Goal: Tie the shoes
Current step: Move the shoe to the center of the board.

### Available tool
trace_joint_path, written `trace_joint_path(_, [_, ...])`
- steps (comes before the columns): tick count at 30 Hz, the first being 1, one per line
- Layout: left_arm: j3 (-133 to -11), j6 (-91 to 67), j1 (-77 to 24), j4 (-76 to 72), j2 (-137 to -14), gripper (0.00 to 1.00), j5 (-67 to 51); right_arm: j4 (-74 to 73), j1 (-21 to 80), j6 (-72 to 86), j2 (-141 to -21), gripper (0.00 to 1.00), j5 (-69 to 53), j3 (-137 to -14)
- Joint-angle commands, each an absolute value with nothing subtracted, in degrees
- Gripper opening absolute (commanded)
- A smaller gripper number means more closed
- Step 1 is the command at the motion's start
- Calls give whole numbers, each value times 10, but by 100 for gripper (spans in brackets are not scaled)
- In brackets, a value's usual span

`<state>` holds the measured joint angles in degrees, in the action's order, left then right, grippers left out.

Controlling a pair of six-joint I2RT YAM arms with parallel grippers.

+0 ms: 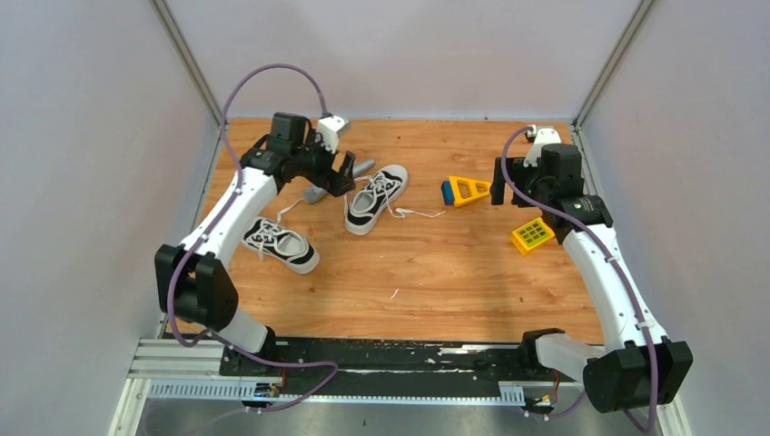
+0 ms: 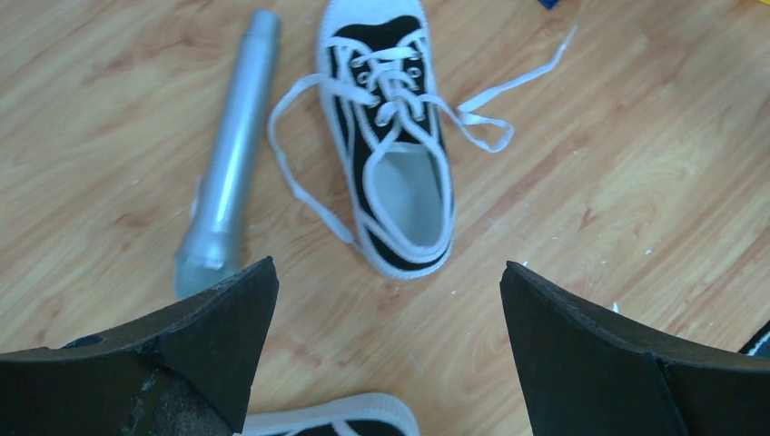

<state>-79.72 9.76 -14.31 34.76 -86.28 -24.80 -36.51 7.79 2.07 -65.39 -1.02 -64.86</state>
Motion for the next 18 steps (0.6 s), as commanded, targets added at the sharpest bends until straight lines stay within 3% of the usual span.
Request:
trace_joint_path(1, [-839, 104, -188, 314, -916, 100, -257, -350, 75, 27, -639, 100, -9, -646])
trace_joint_path(6, [-879, 98, -208, 315, -999, 97, -232, -373, 75, -33, -638, 100, -93, -666])
trace_joint_path(18, [-871, 94, -227, 286, -1076, 98, -234, -377, 75, -11, -662, 100, -118, -697])
